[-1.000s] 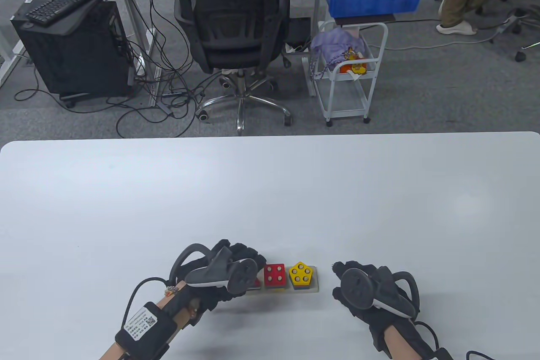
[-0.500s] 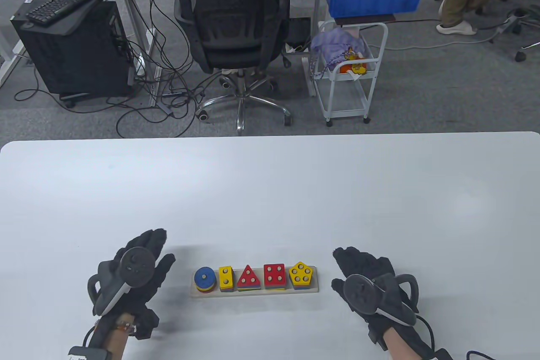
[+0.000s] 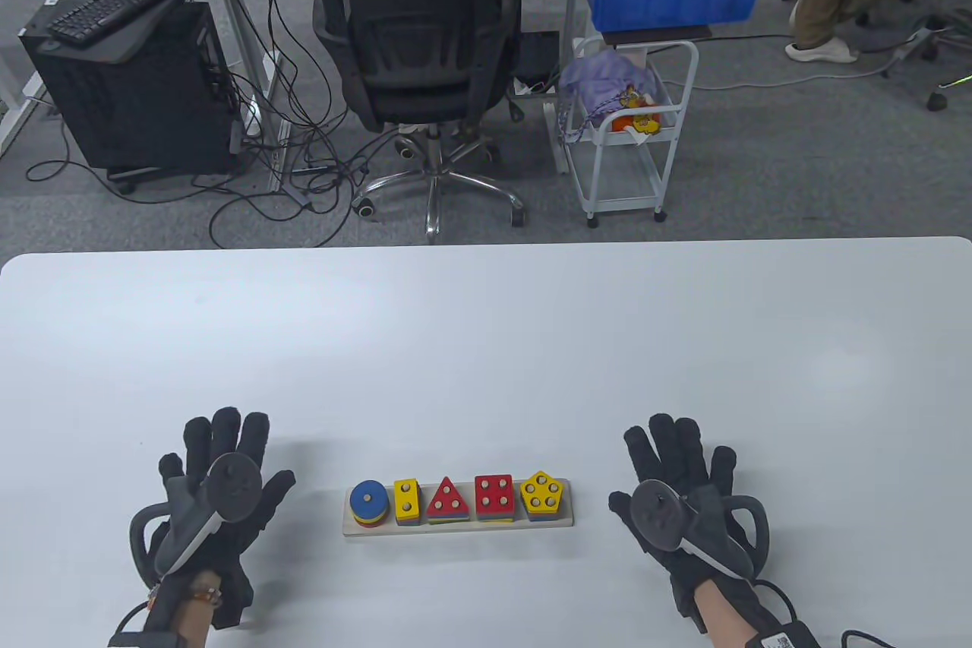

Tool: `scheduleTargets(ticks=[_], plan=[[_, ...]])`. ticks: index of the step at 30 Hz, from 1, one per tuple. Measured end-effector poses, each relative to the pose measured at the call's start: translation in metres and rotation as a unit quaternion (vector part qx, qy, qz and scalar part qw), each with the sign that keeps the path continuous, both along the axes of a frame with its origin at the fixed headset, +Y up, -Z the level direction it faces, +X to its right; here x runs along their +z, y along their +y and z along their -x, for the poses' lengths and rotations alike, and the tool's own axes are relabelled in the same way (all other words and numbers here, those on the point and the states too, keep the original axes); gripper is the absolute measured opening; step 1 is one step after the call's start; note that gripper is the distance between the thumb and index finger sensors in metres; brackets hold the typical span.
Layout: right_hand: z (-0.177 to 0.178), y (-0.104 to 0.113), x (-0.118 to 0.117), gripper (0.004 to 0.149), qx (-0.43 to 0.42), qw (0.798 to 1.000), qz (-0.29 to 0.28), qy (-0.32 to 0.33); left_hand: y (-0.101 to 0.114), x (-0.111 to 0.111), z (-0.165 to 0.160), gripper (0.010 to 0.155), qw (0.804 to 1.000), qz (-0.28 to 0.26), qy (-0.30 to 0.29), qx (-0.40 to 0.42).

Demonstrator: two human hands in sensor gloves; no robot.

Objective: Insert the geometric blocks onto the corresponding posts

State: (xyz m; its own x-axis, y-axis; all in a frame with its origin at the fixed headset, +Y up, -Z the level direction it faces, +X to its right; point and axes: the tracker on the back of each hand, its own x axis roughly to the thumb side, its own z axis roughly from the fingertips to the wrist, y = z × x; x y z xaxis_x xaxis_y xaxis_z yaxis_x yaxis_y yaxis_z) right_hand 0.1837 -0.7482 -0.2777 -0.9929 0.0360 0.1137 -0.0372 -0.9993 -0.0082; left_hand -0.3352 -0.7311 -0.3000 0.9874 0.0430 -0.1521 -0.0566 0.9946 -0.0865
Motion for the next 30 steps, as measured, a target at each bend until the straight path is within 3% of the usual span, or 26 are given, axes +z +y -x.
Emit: scheduleTargets(ticks=[30], plan=[[0.0066,-0.0034,0.0012,0.076,0.011,0.999,0.029,0.015,-0.0046,0.0012,-0.0044,0.079,0.999,0.03,0.007,-0.025]])
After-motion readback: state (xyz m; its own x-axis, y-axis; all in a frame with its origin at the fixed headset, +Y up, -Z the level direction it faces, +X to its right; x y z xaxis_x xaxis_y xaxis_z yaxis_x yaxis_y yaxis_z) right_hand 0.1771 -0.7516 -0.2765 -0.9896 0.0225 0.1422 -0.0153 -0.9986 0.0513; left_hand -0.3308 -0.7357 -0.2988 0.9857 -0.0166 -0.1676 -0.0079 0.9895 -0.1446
